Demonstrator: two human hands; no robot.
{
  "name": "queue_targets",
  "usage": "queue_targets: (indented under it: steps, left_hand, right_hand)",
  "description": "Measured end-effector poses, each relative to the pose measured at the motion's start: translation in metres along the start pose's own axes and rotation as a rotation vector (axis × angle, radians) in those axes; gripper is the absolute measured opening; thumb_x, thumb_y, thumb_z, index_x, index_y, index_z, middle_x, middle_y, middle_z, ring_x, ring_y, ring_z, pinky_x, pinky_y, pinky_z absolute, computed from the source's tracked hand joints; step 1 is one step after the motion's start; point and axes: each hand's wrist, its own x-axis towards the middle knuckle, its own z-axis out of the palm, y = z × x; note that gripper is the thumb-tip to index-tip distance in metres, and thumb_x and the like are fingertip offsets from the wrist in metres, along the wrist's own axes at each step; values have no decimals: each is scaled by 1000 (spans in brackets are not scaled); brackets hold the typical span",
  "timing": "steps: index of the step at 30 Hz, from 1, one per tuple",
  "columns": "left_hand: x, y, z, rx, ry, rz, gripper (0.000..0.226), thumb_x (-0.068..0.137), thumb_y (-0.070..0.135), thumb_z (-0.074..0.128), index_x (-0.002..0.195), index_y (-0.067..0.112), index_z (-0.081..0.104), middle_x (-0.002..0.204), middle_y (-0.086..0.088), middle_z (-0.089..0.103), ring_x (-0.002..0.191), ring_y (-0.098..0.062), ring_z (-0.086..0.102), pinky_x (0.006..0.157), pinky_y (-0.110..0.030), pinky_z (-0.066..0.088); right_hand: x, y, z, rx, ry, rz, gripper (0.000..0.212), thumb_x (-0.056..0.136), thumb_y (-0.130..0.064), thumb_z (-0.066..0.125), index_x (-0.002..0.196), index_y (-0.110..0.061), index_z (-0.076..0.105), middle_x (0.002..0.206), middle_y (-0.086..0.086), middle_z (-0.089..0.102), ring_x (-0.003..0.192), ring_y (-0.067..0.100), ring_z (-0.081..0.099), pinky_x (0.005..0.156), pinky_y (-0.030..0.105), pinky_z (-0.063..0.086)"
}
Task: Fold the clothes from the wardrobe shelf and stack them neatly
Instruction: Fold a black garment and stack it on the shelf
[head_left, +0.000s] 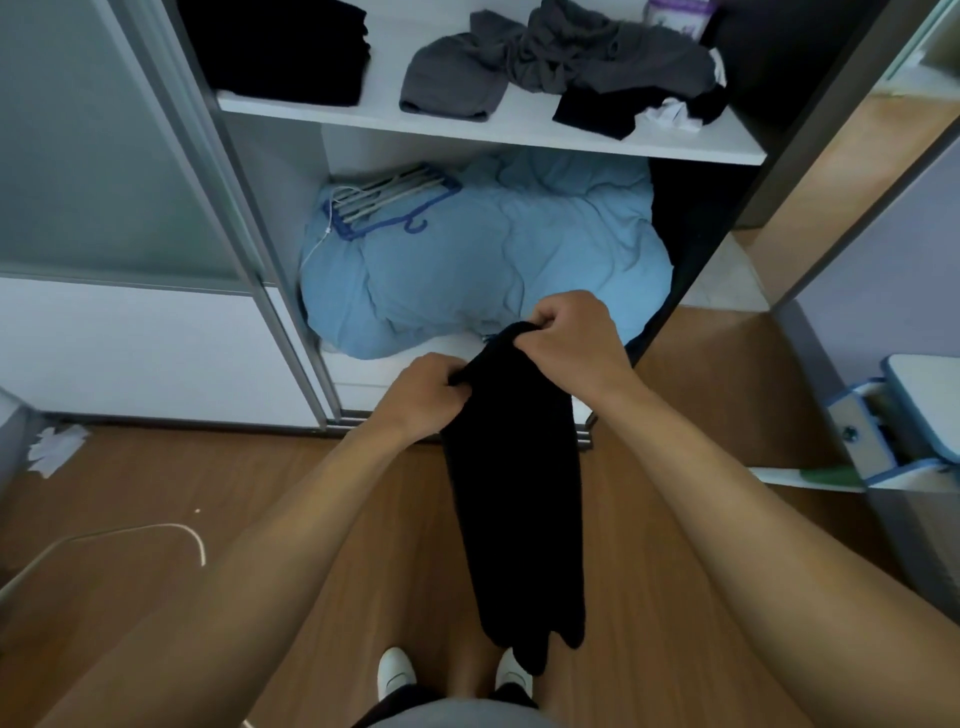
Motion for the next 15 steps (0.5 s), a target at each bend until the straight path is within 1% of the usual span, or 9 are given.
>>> queue_targets:
  steps: [2, 3, 4, 6, 8, 10, 12, 14, 15]
  left_hand:
    - [-2, -14, 1, -4, -11, -51, 20, 91, 5, 51, 79, 0, 66, 77, -17, 69, 74, -27, 63, 64, -31, 40]
    - [-2, -20, 2, -17, 15, -79, 20, 92, 5, 50, 80, 1, 67, 80, -19, 69, 78, -29, 64, 66, -32, 42]
    - [-2, -25, 1, -22, 69, -104, 21, 92, 8, 51, 77, 8, 66, 80, -16, 68, 79, -29, 63, 68, -33, 44]
    - [-2, -29, -3, 8, 238, -141, 21, 88, 13, 52, 71, 21, 62, 80, -6, 68, 81, -28, 62, 75, -36, 48]
    - [-1, -31, -9, 65, 363, -159, 16, 83, 15, 54, 73, 26, 62, 84, -1, 70, 84, -26, 63, 79, -36, 52]
    - [0, -33, -16, 118, 416, -189, 13, 79, 15, 56, 76, 27, 62, 86, 2, 70, 83, -25, 63, 76, -34, 51]
    - [0, -41, -22, 133, 414, -216, 14, 77, 13, 59, 74, 27, 60, 84, 7, 68, 81, -22, 63, 73, -31, 50]
    - [-2, -53, -27, 156, 367, -250, 19, 76, 6, 58, 74, 25, 61, 84, 7, 67, 83, -20, 63, 76, -30, 50]
    - [-4, -58, -30, 162, 348, -264, 23, 76, 2, 56, 74, 24, 62, 85, 5, 67, 84, -21, 62, 78, -30, 49]
  right_hand:
    - [4, 6, -6, -9, 14, 18, 12, 68, -12, 65, 59, -19, 60, 63, -5, 62, 66, 17, 62, 64, 33, 50]
    - [7, 10, -8, -34, 22, 18, 9, 69, -15, 66, 64, -22, 63, 70, -7, 66, 73, 17, 65, 69, 34, 53]
    - [9, 15, -10, -73, 24, 16, 8, 70, -18, 67, 69, -25, 65, 76, -9, 68, 78, 16, 65, 73, 34, 53]
    - [10, 27, -10, -157, -3, 25, 9, 74, -24, 67, 80, -30, 69, 87, -12, 69, 86, 15, 64, 79, 34, 52]
    - [9, 43, -7, -207, -48, 57, 8, 79, -28, 67, 86, -31, 70, 94, -10, 69, 91, 17, 64, 82, 34, 52]
    - [5, 56, -3, -247, -55, 90, 2, 81, -31, 67, 80, -32, 68, 94, -6, 70, 91, 20, 65, 81, 34, 51]
    - [-1, 66, 1, -261, -27, 88, 14, 82, -32, 65, 68, -31, 63, 86, -3, 70, 88, 23, 65, 80, 37, 53]
    - [-4, 70, 3, -175, 19, 103, 23, 83, -32, 62, 60, -29, 60, 79, -4, 69, 83, 23, 64, 77, 37, 52]
    - [-4, 71, 4, -118, 44, 120, 23, 82, -32, 61, 59, -28, 61, 76, -5, 68, 81, 22, 64, 75, 35, 51]
